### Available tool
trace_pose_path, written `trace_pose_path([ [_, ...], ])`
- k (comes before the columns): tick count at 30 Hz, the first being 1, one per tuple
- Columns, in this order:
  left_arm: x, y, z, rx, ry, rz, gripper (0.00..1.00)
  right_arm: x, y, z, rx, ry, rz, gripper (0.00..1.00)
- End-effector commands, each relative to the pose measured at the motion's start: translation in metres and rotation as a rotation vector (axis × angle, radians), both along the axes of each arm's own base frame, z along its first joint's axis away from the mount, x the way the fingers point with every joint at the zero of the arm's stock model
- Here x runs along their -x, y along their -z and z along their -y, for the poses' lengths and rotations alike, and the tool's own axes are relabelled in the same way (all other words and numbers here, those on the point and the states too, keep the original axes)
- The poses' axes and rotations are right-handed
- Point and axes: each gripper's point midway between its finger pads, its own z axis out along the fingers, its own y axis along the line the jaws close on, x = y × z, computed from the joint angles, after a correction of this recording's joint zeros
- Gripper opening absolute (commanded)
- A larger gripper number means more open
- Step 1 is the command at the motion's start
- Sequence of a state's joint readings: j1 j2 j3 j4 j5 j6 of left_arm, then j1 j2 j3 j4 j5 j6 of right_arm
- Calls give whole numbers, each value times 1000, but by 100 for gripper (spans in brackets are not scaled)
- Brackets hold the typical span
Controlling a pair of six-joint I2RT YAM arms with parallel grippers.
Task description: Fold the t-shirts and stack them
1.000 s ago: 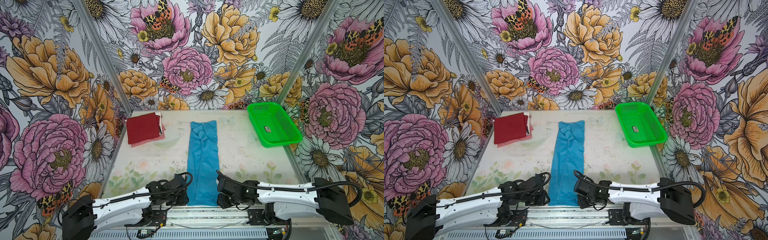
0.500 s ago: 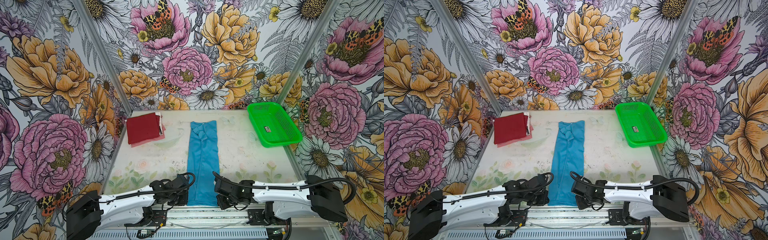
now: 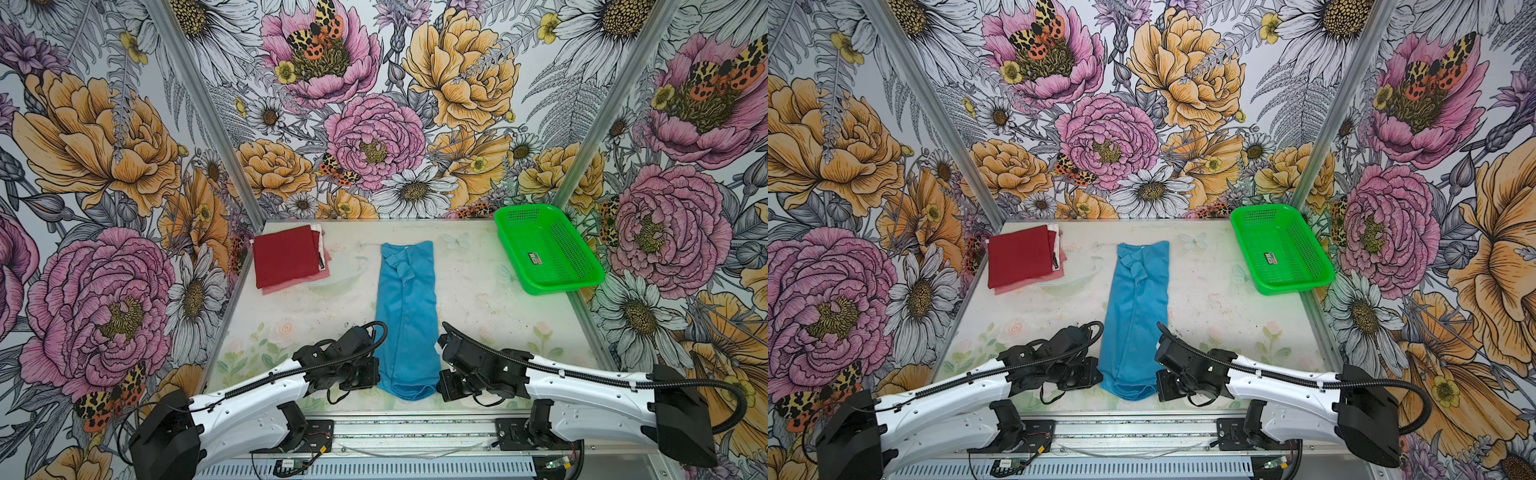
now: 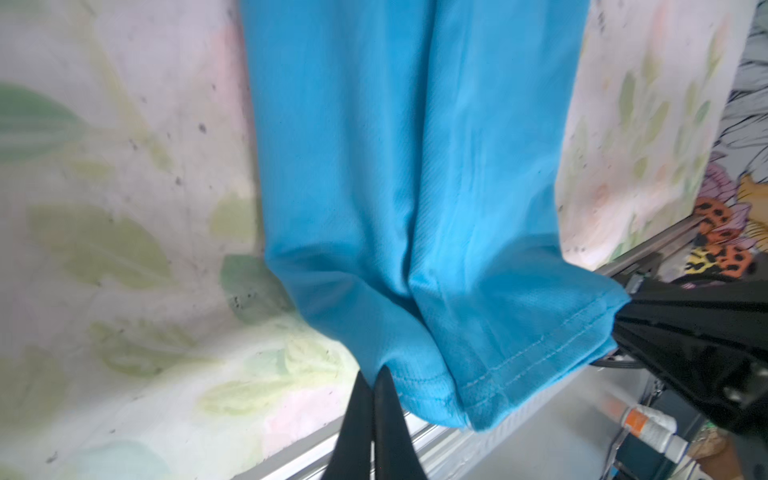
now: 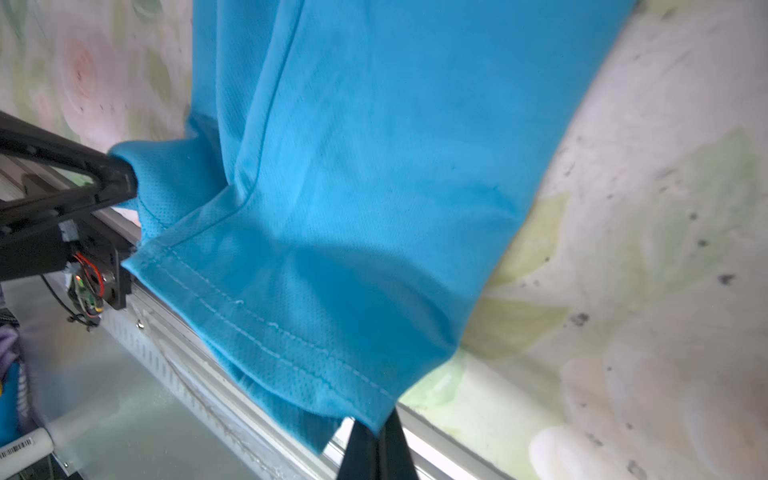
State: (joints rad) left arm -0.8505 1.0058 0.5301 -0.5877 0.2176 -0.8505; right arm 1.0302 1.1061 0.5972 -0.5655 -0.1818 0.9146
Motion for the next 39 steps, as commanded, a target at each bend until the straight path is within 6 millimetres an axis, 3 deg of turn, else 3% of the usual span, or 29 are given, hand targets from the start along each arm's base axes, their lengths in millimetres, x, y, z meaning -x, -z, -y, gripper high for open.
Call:
trace_pose_path([
  [1, -25, -25, 13, 54, 51, 62, 0, -29, -26, -6, -61, 11, 46, 0],
  [10, -124, -52, 32, 64, 51, 181, 0, -142, -37, 6, -17, 108, 123, 0],
  [18, -202, -36, 19, -12, -6, 203, 0, -218, -18, 15, -19, 153, 67, 0],
  [25, -244, -17, 14, -18, -22, 174, 0, -257, -5, 12, -67, 150, 23, 0],
  [28, -255, -18, 11, -8, -36, 177, 0, -268, -2, 9, -84, 149, 16, 0],
  [30, -260, -4, 9, -19, -42, 149, 0, -274, 0, 8, -96, 147, 7, 0],
  [39, -283, 2, 13, 7, -51, 137, 0, -295, 11, 19, -92, 187, -4, 0],
])
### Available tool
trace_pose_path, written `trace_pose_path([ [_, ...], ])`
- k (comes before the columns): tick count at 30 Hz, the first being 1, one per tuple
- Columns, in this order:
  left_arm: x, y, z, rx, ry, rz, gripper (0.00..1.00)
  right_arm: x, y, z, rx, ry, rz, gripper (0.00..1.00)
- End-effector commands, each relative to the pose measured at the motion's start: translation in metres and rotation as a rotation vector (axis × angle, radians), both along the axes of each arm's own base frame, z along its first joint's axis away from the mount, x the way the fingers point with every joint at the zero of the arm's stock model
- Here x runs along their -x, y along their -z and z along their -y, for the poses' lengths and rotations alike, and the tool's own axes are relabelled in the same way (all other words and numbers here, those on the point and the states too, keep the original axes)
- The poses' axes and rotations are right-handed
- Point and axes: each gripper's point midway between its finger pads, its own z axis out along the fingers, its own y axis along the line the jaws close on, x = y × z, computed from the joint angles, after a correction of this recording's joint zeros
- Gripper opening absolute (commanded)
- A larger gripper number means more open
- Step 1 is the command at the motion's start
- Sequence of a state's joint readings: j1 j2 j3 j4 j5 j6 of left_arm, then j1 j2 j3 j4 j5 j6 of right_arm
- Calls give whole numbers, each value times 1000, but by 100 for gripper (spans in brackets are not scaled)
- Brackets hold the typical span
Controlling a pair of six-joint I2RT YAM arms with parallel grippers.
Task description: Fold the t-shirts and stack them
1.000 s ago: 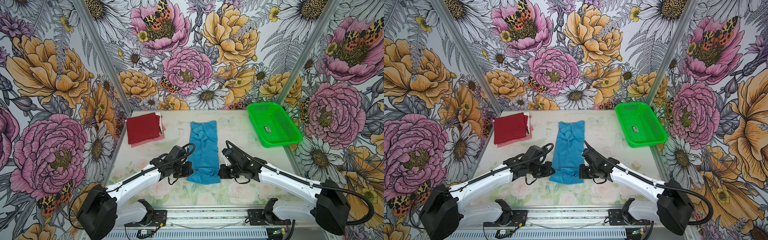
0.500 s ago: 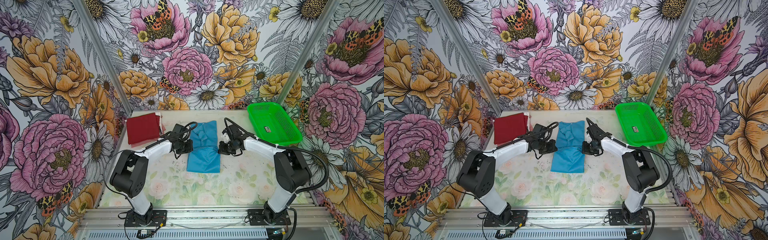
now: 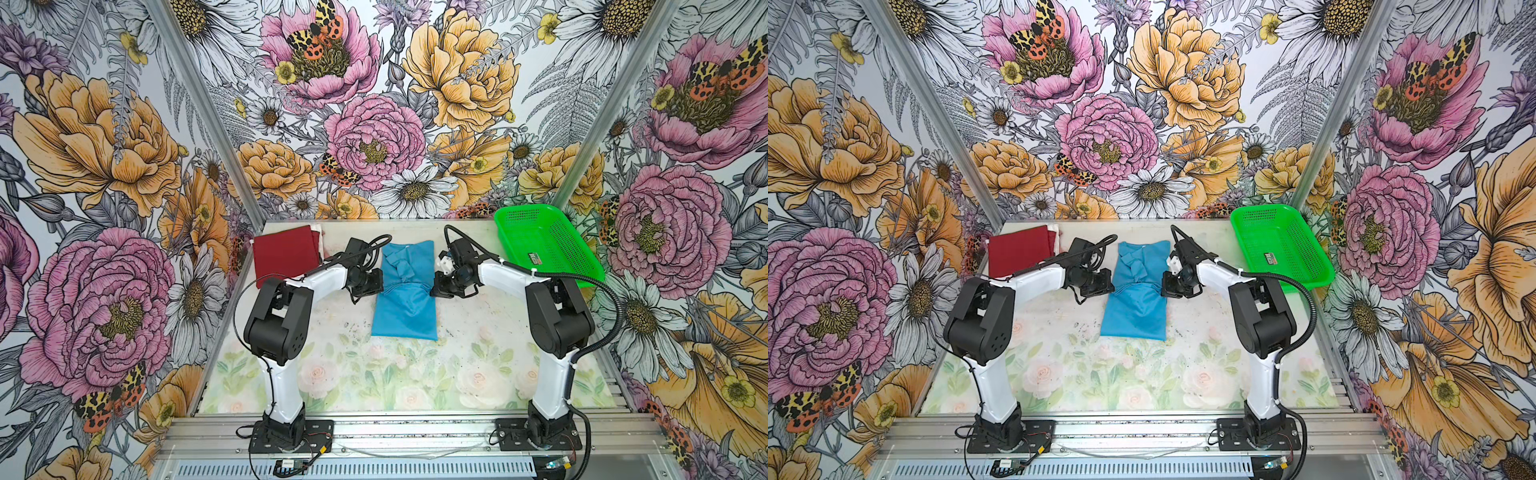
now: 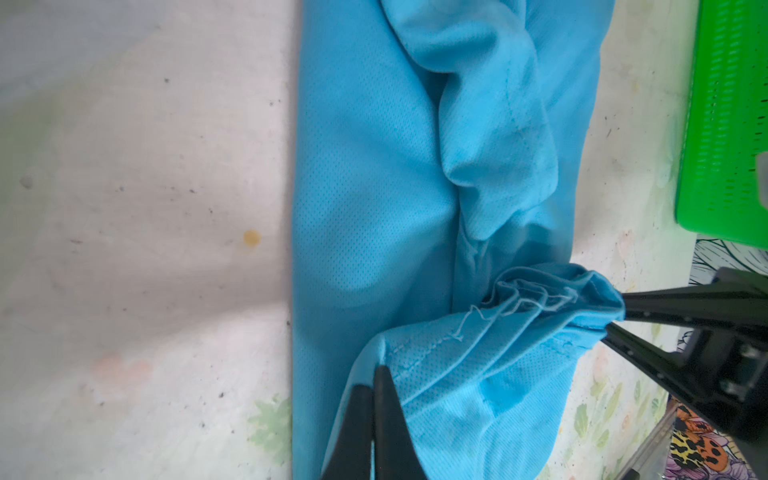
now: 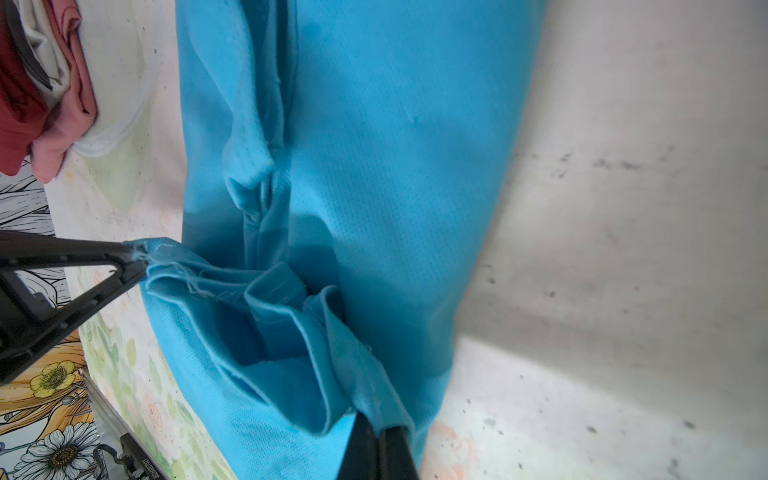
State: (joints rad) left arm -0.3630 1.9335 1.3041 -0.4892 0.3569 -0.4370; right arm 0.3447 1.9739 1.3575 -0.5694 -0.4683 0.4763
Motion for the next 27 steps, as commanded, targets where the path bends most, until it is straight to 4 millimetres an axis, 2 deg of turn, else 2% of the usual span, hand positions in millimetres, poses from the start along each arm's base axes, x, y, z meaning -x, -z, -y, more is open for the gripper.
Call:
trace_pose_path([
  [1, -15, -12, 7, 37, 24, 42, 0, -13, -4, 6, -8, 9, 17, 0],
  [8, -26, -17, 10, 47, 19, 56, 0, -20, -4, 14, -17, 26, 19, 2],
  [9, -28, -16, 10, 49, 18, 56, 0, -22, -3, 15, -17, 29, 17, 10],
  [10, -29, -15, 9, 50, 13, 49, 0, -23, -3, 14, -20, 24, 19, 23],
  [11, -30, -15, 7, 52, 6, 49, 4, -24, -5, 14, -21, 17, 28, 31],
  [13, -34, -22, 4, 57, -5, 67, 49, -26, -16, 13, -24, -12, 71, 39],
  [15, -37, -43, 9, 103, 21, 134, 89, -25, -31, 11, -27, -40, 120, 47],
  [16, -39, -56, 9, 111, 22, 176, 99, -23, -38, 11, -28, -54, 141, 50],
  [20, -33, -93, 7, 166, 31, 281, 99, -10, -55, 0, -45, -105, 183, 58],
  [21, -29, -97, 5, 174, 29, 286, 99, -6, -56, -7, -52, -122, 182, 59],
  [23, -18, -95, 1, 178, 21, 276, 99, -1, -56, -19, -65, -148, 177, 59],
  [27, 8, -90, -5, 210, 0, 255, 99, -6, -37, -33, -53, -151, 147, 59],
])
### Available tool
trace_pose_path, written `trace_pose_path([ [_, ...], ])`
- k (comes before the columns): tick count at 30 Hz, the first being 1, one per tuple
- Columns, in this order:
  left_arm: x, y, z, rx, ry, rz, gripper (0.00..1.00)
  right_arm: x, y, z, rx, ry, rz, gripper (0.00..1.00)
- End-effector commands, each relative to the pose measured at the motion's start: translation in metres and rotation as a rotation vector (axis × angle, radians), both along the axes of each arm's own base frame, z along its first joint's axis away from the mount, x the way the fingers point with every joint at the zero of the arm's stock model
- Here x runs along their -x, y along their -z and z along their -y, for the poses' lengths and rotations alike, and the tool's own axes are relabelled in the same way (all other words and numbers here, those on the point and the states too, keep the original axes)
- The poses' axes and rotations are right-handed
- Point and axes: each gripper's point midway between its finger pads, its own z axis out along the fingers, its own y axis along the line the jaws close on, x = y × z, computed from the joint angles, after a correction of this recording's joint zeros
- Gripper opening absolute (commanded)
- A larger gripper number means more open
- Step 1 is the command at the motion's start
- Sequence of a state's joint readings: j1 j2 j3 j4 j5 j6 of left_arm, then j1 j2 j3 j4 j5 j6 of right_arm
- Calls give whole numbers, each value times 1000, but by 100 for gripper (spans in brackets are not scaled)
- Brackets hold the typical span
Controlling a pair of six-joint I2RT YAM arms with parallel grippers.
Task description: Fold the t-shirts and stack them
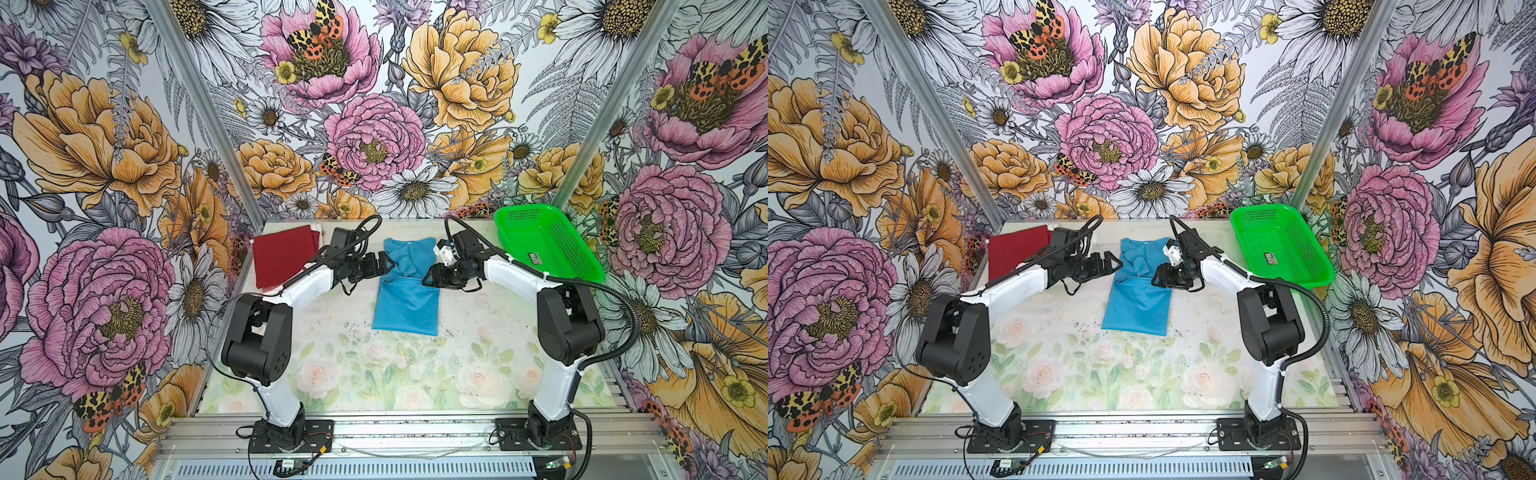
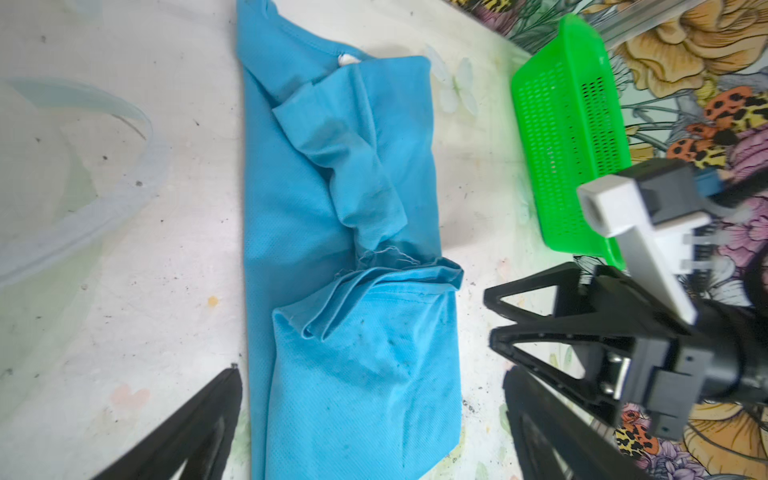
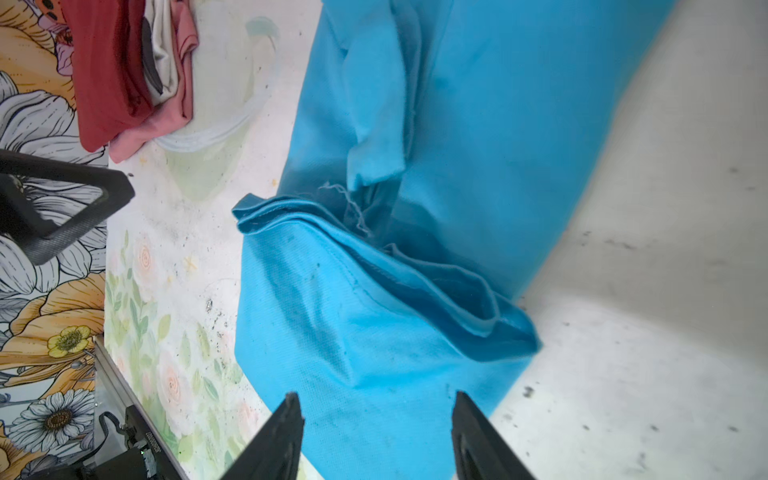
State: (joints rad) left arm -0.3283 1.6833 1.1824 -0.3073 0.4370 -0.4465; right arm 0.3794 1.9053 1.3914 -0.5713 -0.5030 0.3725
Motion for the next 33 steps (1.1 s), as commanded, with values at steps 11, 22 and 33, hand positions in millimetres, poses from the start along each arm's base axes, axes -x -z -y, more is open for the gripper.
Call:
trace_pose_path([
  [11, 63, 13, -19, 47, -14, -30, 99, -75, 27, -24, 9, 43, 54, 60],
  [22, 31, 17, 35, 90, 107, -21, 94, -65, -29, 3, -11, 84, 142, 67],
  [33, -26, 61, 59, 101, 108, -74, 94, 23, -55, 45, 28, 137, 165, 75],
])
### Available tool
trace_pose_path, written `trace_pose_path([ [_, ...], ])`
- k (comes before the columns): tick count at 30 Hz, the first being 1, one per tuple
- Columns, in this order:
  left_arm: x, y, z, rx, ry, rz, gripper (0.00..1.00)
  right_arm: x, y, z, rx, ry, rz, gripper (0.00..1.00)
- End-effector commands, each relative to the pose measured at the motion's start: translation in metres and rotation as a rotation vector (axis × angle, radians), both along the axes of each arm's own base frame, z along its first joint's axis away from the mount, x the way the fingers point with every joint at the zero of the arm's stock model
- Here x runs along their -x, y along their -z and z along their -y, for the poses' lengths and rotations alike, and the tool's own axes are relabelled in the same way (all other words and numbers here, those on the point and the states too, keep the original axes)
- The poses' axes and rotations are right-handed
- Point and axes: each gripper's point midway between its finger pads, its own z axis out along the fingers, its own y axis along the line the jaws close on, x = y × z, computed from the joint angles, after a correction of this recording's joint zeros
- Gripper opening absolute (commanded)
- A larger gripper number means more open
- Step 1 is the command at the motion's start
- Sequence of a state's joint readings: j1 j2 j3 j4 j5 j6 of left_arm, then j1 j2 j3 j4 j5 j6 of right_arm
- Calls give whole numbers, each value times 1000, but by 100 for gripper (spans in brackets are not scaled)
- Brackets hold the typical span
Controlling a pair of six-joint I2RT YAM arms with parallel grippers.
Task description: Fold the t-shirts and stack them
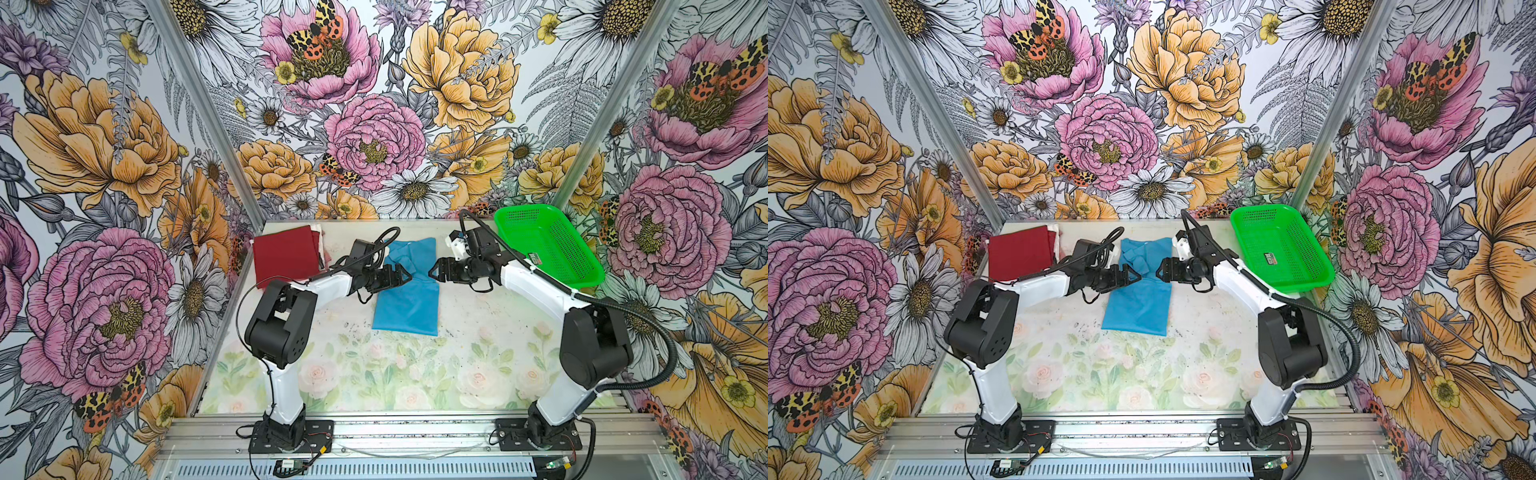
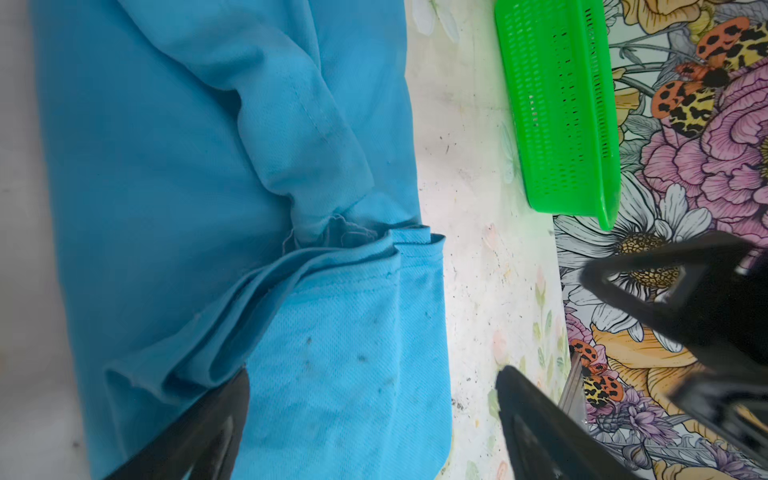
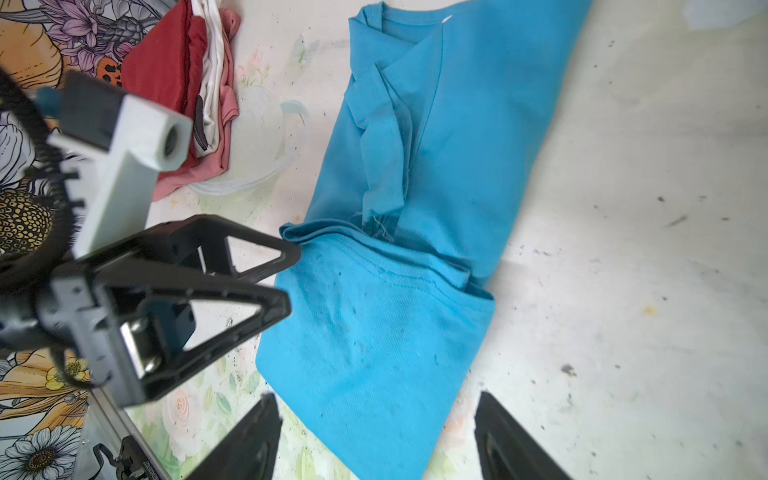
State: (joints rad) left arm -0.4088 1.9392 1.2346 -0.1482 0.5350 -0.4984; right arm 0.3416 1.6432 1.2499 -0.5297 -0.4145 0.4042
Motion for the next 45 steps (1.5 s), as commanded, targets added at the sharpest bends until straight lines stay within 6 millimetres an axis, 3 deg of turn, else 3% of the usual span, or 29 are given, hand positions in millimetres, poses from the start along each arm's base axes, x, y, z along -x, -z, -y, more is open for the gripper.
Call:
trace_pose_path([
  [1, -24, -3, -4, 33, -19, 24, 94, 17, 4, 10, 25, 35, 2, 75],
  [4, -43, 3, -16, 36, -46, 27, 94, 34, 9, 16, 36, 42, -6, 75],
  [7, -58, -3, -23, 76, -53, 53, 94, 46, 23, 20, 60, 41, -29, 75],
  [11, -58, -25, -31, 94, -56, 86, 94, 53, 42, 19, 82, 31, -58, 75],
  [14, -39, -23, -47, 21, -98, 49, 94, 58, 55, 12, 100, 11, -86, 74],
  [21, 45, 6, -75, -103, -153, -79, 90, 75, 81, -12, 114, -47, -127, 63],
  [25, 86, 23, -81, -135, -152, -132, 87, 85, 92, -18, 114, -63, -147, 54],
  [28, 106, 28, -81, -148, -133, -138, 82, 94, 103, -18, 124, -70, -160, 49],
  [34, 122, 37, -74, -166, -82, -148, 70, 106, 116, -17, 117, -66, -177, 45],
  [38, 125, 46, -70, -191, -73, -159, 56, 109, 124, -18, 115, -67, -183, 42],
  [42, 126, 52, -72, -207, -76, -158, 51, 110, 130, -19, 107, -69, -190, 41],
  [45, 126, 54, -73, -207, -78, -157, 40, 111, 133, -21, 104, -74, -197, 40],
])
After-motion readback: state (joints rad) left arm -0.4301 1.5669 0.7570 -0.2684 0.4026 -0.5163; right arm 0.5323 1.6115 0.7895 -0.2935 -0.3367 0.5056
